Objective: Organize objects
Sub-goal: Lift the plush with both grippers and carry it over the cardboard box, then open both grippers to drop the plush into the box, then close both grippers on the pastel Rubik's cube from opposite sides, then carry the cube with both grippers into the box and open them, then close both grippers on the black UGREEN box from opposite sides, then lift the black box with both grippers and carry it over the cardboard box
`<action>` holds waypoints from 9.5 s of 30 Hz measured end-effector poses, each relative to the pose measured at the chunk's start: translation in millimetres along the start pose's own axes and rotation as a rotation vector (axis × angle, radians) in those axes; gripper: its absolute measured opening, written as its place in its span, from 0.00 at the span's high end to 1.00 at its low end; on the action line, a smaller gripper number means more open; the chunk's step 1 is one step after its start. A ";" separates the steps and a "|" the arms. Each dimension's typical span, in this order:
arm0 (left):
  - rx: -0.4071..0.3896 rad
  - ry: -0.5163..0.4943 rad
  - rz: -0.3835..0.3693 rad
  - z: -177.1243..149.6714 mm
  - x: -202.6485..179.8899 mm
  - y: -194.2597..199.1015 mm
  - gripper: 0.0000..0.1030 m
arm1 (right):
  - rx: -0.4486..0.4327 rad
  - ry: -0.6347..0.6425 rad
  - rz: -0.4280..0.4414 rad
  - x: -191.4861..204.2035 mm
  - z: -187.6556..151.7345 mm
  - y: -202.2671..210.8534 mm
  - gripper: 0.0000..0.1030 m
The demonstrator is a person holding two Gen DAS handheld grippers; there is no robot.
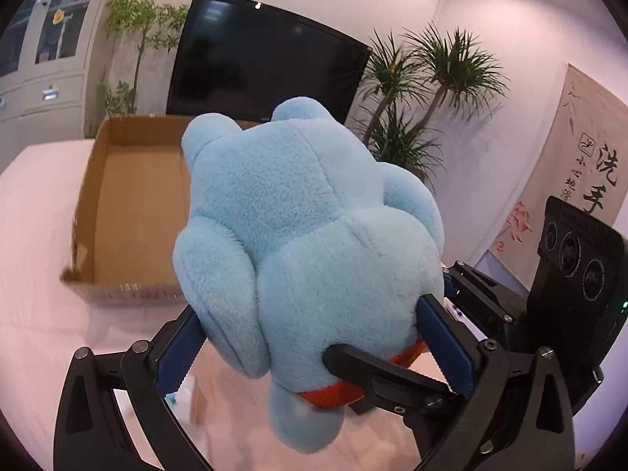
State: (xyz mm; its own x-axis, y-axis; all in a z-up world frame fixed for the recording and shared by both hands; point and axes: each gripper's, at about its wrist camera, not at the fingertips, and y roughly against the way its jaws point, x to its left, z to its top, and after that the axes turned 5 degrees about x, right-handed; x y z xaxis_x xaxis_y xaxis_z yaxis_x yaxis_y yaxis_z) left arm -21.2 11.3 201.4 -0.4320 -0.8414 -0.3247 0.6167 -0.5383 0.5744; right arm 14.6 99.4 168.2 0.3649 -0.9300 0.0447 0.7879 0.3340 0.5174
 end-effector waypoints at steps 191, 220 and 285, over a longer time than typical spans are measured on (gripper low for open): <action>0.376 0.061 -0.062 -93.6 -40.1 -138.4 0.04 | 0.437 -0.027 0.114 -187.7 -142.3 -7.0 0.20; 0.444 0.054 -0.113 -104.5 -17.0 -149.5 0.31 | 0.415 0.061 0.074 -128.3 -142.3 -38.9 0.32; 0.094 -0.037 -0.015 47.3 3.9 -117.9 0.32 | 0.071 0.303 -0.136 -132.0 22.4 -44.1 0.34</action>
State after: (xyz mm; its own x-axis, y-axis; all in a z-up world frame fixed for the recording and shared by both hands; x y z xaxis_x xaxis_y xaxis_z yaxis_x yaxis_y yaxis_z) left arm -126.7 73.7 167.9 -0.4660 -0.8300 -0.3066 0.5465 -0.5425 0.6380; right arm -79.4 204.0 158.7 0.3979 -0.8739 -0.2794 0.8071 0.1886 0.5595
